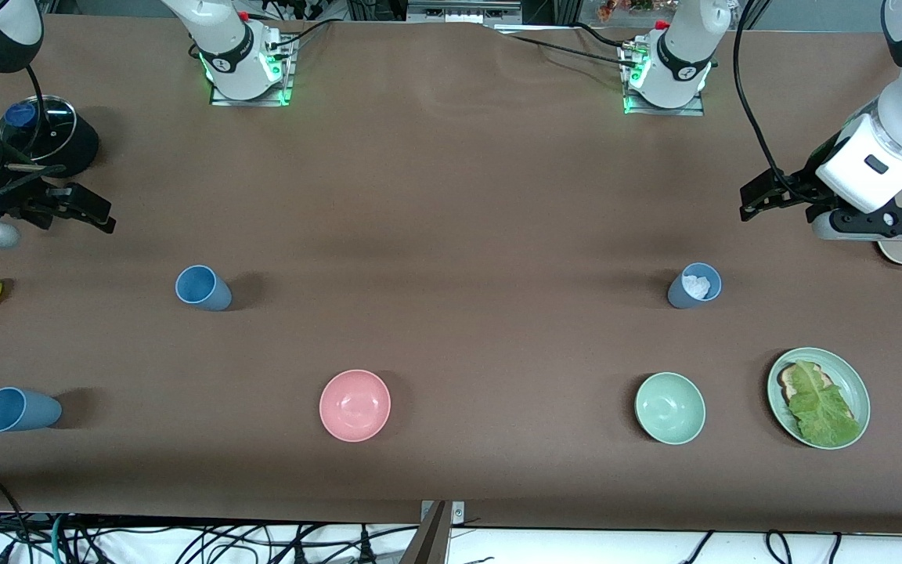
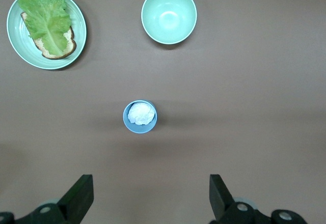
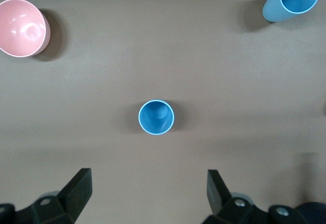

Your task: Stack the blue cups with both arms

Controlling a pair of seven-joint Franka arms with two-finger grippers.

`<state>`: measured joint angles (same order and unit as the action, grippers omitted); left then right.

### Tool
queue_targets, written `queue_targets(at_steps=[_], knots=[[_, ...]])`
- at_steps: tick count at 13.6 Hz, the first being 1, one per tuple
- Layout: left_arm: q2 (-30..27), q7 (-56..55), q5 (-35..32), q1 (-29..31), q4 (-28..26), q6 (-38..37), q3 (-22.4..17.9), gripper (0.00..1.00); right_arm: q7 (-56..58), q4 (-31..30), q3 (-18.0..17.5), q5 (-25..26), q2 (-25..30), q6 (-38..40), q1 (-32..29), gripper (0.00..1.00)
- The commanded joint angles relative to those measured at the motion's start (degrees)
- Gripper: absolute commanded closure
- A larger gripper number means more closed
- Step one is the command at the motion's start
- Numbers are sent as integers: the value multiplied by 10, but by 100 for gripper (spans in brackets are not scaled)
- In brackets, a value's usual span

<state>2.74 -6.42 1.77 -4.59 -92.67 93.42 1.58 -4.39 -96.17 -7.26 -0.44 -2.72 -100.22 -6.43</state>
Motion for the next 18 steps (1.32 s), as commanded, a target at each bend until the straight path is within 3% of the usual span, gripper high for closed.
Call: queue_targets(at_steps=[1, 18], knots=[[9, 12, -1, 2, 20, -10, -1, 0, -6, 13, -5, -1, -5, 14, -5, 0], [23, 12, -6, 12, 20, -11, -1, 0, 0, 13, -5, -1, -5, 15, -5, 0]])
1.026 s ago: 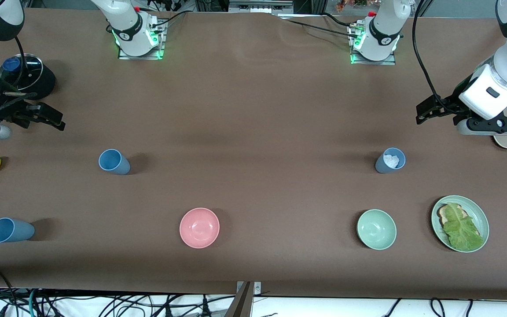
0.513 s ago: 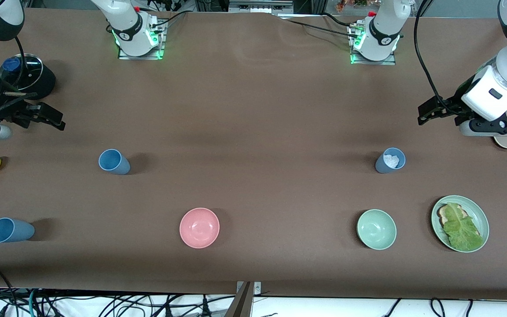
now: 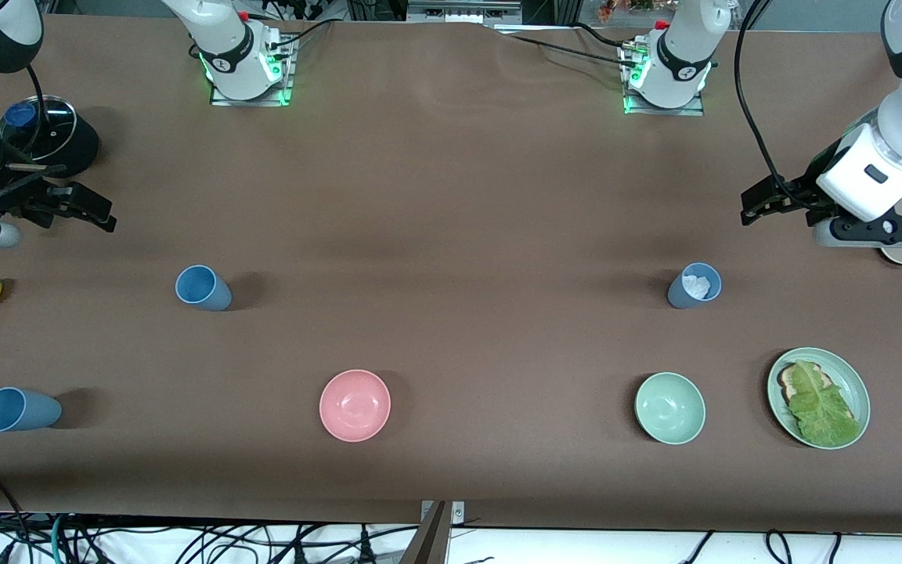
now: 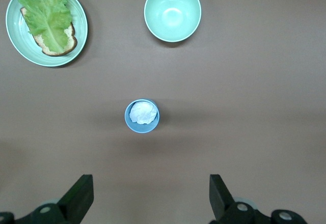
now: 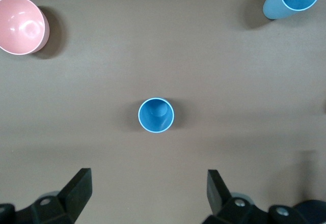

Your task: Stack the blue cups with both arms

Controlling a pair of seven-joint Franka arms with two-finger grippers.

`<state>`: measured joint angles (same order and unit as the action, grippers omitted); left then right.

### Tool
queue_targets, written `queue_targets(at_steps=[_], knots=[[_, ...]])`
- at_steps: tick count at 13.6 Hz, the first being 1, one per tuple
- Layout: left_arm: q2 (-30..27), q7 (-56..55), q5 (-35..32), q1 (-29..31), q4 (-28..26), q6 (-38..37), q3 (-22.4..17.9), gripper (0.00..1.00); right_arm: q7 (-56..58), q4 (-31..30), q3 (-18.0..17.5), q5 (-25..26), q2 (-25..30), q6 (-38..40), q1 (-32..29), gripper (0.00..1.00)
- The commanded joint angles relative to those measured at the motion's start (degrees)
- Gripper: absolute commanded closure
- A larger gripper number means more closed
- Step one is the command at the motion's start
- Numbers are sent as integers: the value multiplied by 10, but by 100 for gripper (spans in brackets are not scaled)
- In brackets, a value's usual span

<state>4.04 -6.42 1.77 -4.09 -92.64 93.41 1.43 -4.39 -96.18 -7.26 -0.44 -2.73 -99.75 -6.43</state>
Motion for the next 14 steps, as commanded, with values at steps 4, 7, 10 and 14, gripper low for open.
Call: queue_targets(at_steps=[4, 7, 10, 14], knots=[[13, 12, -6, 22, 16, -13, 1, 0, 0, 13, -5, 0, -5, 11, -5, 0], [14, 12, -6, 22, 14, -13, 1, 0, 1, 13, -5, 0, -5, 12, -5, 0], [14, 12, -6, 22, 12, -13, 1, 0, 0, 13, -5, 0, -5, 13, -5, 0], [29, 12, -6, 23, 9, -17, 1, 0, 0, 13, -5, 0, -5, 13, -5, 0]])
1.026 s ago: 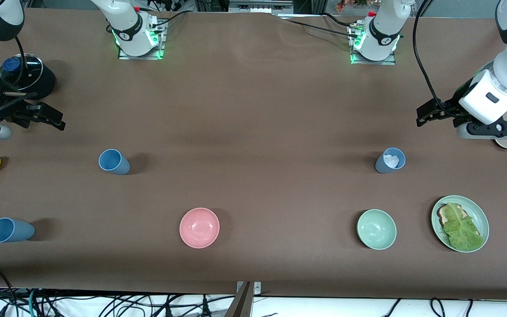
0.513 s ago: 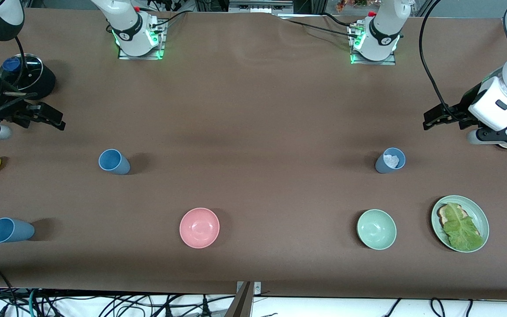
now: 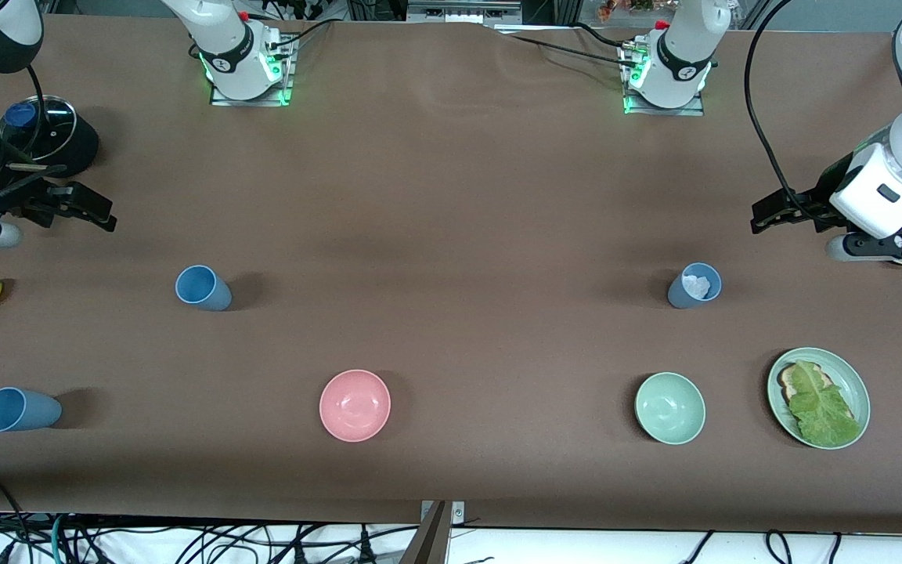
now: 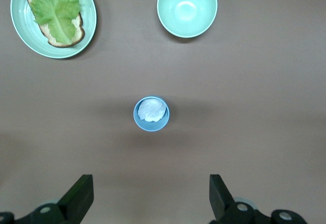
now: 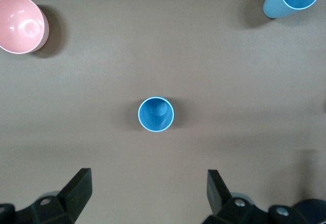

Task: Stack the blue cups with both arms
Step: 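Reach the left gripper to the tissue cup while the right gripper reaches a blue cup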

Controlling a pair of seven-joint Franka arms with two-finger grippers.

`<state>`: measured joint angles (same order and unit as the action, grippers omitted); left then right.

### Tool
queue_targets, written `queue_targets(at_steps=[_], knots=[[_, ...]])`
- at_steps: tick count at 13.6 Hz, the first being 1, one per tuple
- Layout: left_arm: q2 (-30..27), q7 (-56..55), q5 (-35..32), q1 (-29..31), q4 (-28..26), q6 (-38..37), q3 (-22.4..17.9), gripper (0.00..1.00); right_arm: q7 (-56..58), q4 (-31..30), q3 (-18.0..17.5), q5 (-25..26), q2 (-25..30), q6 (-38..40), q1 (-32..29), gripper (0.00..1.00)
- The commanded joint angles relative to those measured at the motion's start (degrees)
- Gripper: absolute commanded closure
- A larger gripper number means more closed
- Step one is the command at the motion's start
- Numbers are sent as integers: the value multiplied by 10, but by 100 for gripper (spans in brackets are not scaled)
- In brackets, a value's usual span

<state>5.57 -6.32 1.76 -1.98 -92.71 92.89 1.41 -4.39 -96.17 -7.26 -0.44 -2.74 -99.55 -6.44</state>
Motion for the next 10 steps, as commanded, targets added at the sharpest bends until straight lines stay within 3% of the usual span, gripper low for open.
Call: queue_targets(at_steps=[1, 5, 10], knots=[[15, 11, -7, 3, 10, -11, 1, 0, 0, 13, -5, 0, -5, 11, -5, 0], [21, 12, -7, 11, 9, -7, 1, 0, 1, 13, -4, 0, -5, 12, -5, 0], [78, 70, -7, 36, -11, -7, 1, 0, 3, 12, -5, 0, -9, 11, -5, 0]])
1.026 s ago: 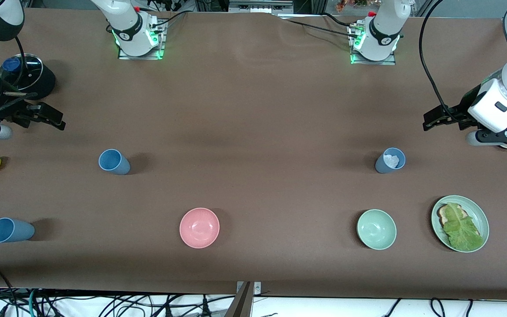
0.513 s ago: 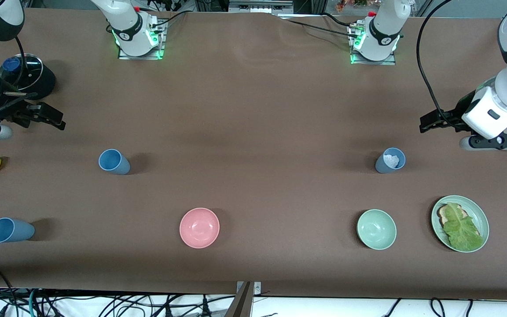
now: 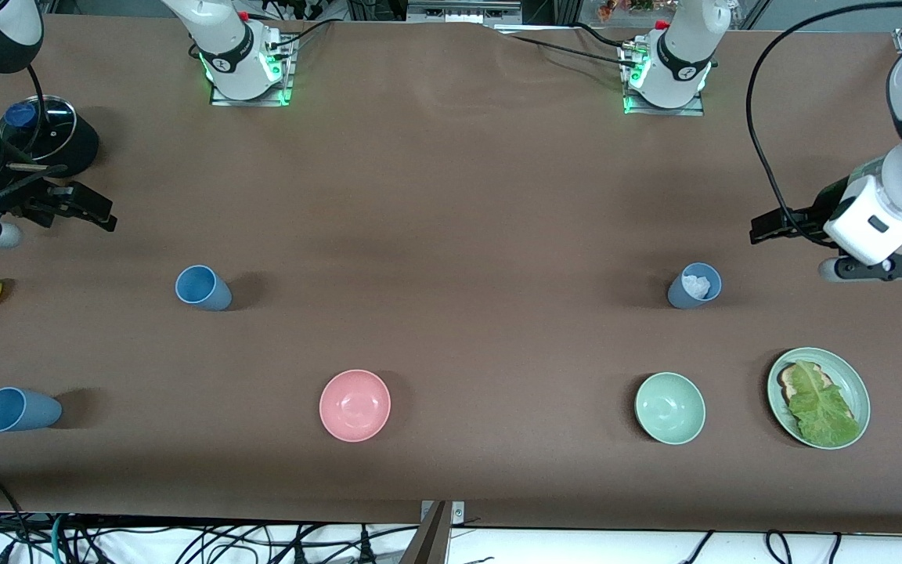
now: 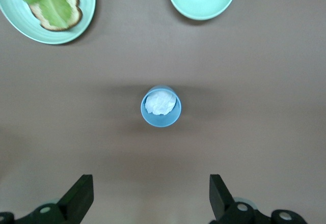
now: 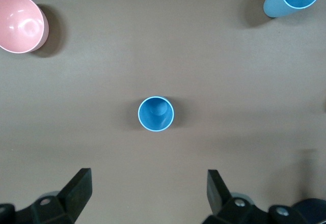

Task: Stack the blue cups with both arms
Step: 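Reach the left gripper to the tissue cup while the right gripper reaches a blue cup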

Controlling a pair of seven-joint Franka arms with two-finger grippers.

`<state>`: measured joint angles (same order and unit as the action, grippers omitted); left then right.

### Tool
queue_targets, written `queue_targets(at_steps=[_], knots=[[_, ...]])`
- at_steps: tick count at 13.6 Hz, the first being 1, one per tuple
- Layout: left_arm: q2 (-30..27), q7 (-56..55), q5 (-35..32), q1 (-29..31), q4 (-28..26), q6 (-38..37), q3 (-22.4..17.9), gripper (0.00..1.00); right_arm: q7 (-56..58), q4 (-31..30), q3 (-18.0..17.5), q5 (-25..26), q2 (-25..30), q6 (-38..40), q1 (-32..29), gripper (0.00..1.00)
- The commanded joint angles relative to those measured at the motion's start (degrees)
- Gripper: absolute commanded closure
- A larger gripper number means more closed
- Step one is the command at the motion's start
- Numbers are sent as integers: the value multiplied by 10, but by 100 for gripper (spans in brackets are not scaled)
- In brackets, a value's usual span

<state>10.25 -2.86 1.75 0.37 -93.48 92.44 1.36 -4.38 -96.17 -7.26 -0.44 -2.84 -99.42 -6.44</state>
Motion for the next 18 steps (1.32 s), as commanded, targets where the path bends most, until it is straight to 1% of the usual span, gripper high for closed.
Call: queue_targets(at_steps=[1, 3, 4, 6, 8, 9, 10, 11, 12, 13, 14, 15, 16, 17, 18], knots=[[43, 38, -7, 17, -7, 1, 1, 0, 14, 12, -5, 0, -9, 11, -7, 0], [57, 47, -7, 32, -24, 33, 3, 0, 50, 10, -4, 3, -23, 10, -9, 0], [58, 52, -9, 32, -47, 68, 3, 0, 55, 11, -4, 5, -30, 21, -10, 0], [58, 58, -11, 33, -127, 173, 4, 0, 55, 12, -4, 12, -46, 47, -20, 0], [62, 66, -13, 32, -193, 271, 4, 0, 55, 9, -4, 25, -68, 56, -22, 0], [64, 66, -21, 31, -220, 305, 4, 0, 53, 9, -4, 25, -83, 54, -26, 0], [64, 68, -24, 31, -243, 324, 5, 0, 48, 9, -4, 26, -103, 44, -32, 0], [63, 72, -24, 31, -259, 329, 6, 0, 46, 3, -3, 32, -122, 18, -33, 0], [65, 75, -24, 31, -267, 337, 6, 2, 46, -14, -3, 32, -132, -20, -38, 0], [82, 77, -24, 31, -269, 365, 7, 8, 46, -30, -3, 32, -137, -41, -39, 0], [93, 77, -24, 30, -271, 386, 6, 22, 46, -41, -3, 32, -143, -53, -39, 0], [100, 77, -24, 31, -271, 391, 6, 39, 46, -55, -2, 32, -146, -69, -39, 0], [101, 77, -24, 31, -270, 391, 6, 61, 46, -75, -2, 32, -145, -92, -38, 0], [102, 77, -24, 30, -269, 392, 7, 87, 46, -95, -3, 32, -144, -122, -39, 0], [101, 79, -24, 26, -268, 390, 7, 100, 46, -110, -3, 32, -146, -150, -38, 0]])
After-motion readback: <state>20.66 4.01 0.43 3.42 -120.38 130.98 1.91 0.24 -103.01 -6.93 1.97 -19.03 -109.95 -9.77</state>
